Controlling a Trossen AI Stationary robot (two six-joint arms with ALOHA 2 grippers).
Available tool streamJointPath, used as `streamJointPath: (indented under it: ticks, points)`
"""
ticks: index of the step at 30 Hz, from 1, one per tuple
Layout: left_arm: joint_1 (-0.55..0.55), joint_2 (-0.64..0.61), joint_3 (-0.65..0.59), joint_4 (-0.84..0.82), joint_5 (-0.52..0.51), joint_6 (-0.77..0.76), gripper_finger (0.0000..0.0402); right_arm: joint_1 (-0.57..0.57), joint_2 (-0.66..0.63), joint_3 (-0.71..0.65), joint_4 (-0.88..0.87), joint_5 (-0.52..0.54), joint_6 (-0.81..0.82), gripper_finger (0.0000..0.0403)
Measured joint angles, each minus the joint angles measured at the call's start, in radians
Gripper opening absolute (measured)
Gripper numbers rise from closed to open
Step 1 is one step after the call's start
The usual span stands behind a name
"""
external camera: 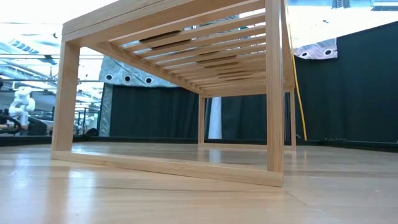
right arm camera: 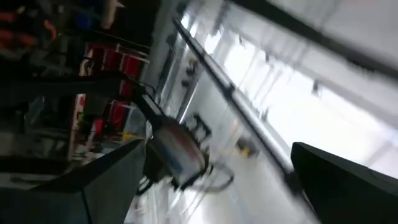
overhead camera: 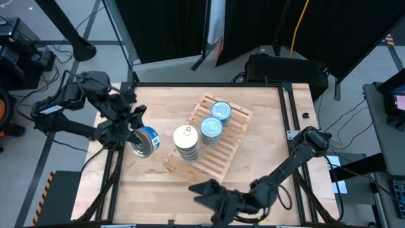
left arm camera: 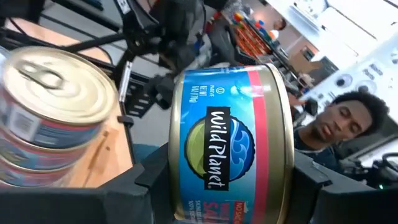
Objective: Stack canned seafood by type on shelf
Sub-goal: Stack the blue-pink tuna can on top of the other blue-pink tuna can on the shelf
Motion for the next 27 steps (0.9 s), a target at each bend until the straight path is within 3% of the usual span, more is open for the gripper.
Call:
streamJointPath:
  ticks: [6, 10, 13, 16, 22, 27]
  points:
    - [-0.084, 0.013, 0.0, 0.008, -0.044, -0.001, 0.0202, 0.012, -0.004, 0.008, 0.306, 0.159, 0.219, 0.0393]
    - [-0.136, 0.043, 0.0, 0.047, -0.058, -0.023, 0.0202, 0.009, -0.005, 0.01, 0.233, 0.236, 0.139, 0.0393]
    - [-0.177, 0.08, 0.0, 0.091, -0.058, -0.087, 0.0202, -0.004, -0.004, 0.01, -0.027, 0.139, 0.166, 0.0393]
    - [-0.222, 0.123, 0.0, 0.112, -0.058, -0.148, 0.0202, -0.02, 0.005, 0.008, -0.196, -0.007, 0.077, 0.0393]
    - [-0.305, 0.209, 0.0, 0.108, -0.055, -0.315, 0.0202, -0.065, 0.064, 0.009, -0.053, -0.196, -0.173, 0.0393]
    - [-0.366, 0.272, 0.0, 0.114, -0.058, -0.385, 0.0202, -0.099, 0.069, 0.054, -0.054, -0.211, -0.131, 0.0393]
